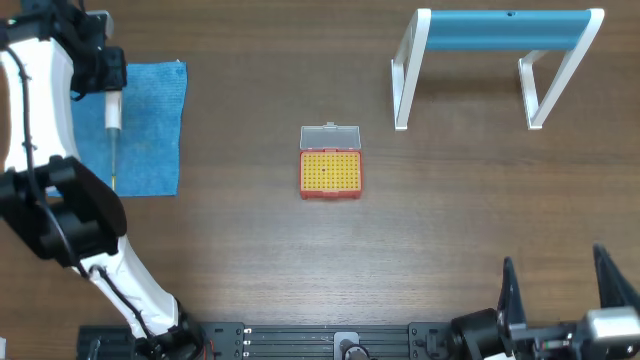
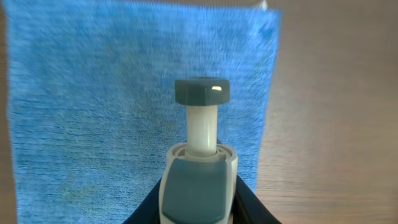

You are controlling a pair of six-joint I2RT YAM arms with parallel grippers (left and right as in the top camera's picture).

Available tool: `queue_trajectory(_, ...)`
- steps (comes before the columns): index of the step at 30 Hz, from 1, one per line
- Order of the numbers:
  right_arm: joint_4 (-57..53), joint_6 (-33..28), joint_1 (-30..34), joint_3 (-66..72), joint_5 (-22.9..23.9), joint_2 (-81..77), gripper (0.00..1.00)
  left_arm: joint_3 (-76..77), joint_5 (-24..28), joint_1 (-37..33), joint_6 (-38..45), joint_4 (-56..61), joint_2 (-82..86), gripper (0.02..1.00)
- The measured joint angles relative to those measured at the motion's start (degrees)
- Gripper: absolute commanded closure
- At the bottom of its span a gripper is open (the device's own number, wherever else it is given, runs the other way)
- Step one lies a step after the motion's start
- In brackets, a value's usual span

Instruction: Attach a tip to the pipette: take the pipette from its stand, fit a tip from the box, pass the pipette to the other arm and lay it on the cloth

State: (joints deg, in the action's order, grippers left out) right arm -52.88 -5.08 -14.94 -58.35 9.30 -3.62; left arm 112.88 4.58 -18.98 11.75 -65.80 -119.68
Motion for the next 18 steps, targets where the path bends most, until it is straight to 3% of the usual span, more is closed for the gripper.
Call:
queue_trajectory(5,2.99,0.00,0.00,10.40,0.22,2.95,0.007,0.00,-2.71,0.00,1.31,0.79,-3.74,0.993)
queue_trajectory(12,32.52,-0.15,0.00,33.64,0.76,2.49,0.007,0.09,-4.57,0.00,1.22,8.28,-8.48,0.991)
queue_trajectory(18,45.31,-0.15,0.00,46.73,1.05,2.45,0.007,0.09,-4.09,0.00,-0.50,15.21,-11.91,0.991)
